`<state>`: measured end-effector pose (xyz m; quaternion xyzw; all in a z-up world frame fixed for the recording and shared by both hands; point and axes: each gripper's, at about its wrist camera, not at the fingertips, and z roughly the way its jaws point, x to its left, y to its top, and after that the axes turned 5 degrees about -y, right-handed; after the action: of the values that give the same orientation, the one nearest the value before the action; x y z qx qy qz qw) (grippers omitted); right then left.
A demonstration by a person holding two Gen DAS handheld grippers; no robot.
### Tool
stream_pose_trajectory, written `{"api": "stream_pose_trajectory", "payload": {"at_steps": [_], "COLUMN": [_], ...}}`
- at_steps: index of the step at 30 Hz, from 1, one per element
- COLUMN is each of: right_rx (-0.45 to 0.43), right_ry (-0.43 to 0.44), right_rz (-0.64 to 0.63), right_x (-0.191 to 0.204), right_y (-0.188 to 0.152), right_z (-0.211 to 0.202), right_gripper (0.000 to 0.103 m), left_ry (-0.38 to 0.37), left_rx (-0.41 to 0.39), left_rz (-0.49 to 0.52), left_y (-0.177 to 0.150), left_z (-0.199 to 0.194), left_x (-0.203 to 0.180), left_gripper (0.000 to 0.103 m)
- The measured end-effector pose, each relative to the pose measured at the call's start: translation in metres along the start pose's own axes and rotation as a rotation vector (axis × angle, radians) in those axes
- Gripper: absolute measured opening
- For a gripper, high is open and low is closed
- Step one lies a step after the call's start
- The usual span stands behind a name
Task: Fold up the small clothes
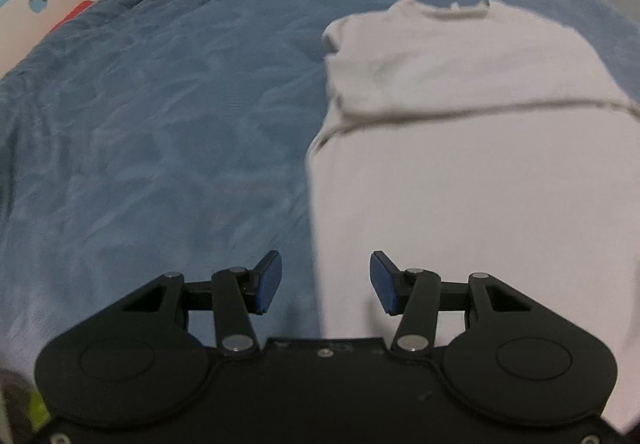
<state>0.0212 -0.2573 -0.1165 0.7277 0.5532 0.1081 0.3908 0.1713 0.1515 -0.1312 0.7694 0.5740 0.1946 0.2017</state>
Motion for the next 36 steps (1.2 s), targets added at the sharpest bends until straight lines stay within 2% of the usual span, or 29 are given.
{"api": "stream_pose_trajectory", "payload": {"at_steps": [2, 7, 11, 14, 16, 19, 24, 28, 29, 30, 31, 32, 34, 36], "right_rx": [0.028, 0.149, 0.166, 0.204, 0.208, 0.216, 0.301, 0.323, 0.326, 0.324, 0.313, 0.301, 0.270, 0.254], "right_ry": [-0.005, 0.096, 0.089, 0.198, 0.255, 0.269, 0.373, 0.369, 0.359, 0.345, 0.340, 0.331, 0.317, 0.334], "right_rz": [0.011, 0.061, 0.135, 0.250, 0.302, 0.345, 0.407, 0.382, 0.369, 0.353, 0.337, 0.327, 0.314, 0.331], "right_x": [-0.011, -0.023, -0.028, -0.041, -0.045, -0.047, -0.046, -0.034, -0.030, -0.027, -0.024, -0.024, -0.027, -0.032], "right_y": [-0.023, -0.074, -0.090, -0.093, -0.098, -0.099, -0.101, -0.102, -0.101, -0.101, -0.100, -0.100, -0.097, -0.095], "right_z": [-0.008, -0.018, -0.028, -0.035, -0.037, -0.033, -0.018, -0.013, -0.013, -0.013, -0.015, -0.018, -0.027, -0.033], "right_gripper": [0.077, 0.076, 0.075, 0.075, 0.075, 0.075, 0.075, 0.073, 0.065, 0.046, 0.037, 0.017, 0.008, 0.007], "left_ry": [0.002, -0.041, -0.102, -0.185, -0.204, -0.225, -0.287, -0.300, -0.304, -0.307, -0.308, -0.316, -0.309, -0.277], "left_rx": [0.022, 0.155, 0.198, 0.183, 0.175, 0.194, 0.207, 0.221, 0.211, 0.203, 0.201, 0.214, 0.214, 0.189], "left_rz": [-0.009, -0.095, -0.154, -0.219, -0.224, -0.235, -0.262, -0.272, -0.266, -0.262, -0.266, -0.267, -0.260, -0.226], "left_y": [-0.023, -0.078, -0.104, -0.111, -0.108, -0.103, -0.097, -0.093, -0.092, -0.091, -0.090, -0.090, -0.089, -0.086], "left_z": [-0.013, -0.013, -0.011, -0.019, -0.020, -0.015, -0.014, -0.011, -0.011, -0.010, -0.008, -0.005, -0.005, -0.011], "left_x": [0.005, 0.014, 0.014, 0.015, 0.016, 0.015, 0.014, 0.015, 0.014, 0.014, 0.015, 0.014, 0.010, 0.005], "left_gripper": [0.051, 0.051, 0.050, 0.050, 0.050, 0.048, 0.048, 0.047, 0.043, 0.039, 0.029, 0.001, 0.000, 0.000]}}
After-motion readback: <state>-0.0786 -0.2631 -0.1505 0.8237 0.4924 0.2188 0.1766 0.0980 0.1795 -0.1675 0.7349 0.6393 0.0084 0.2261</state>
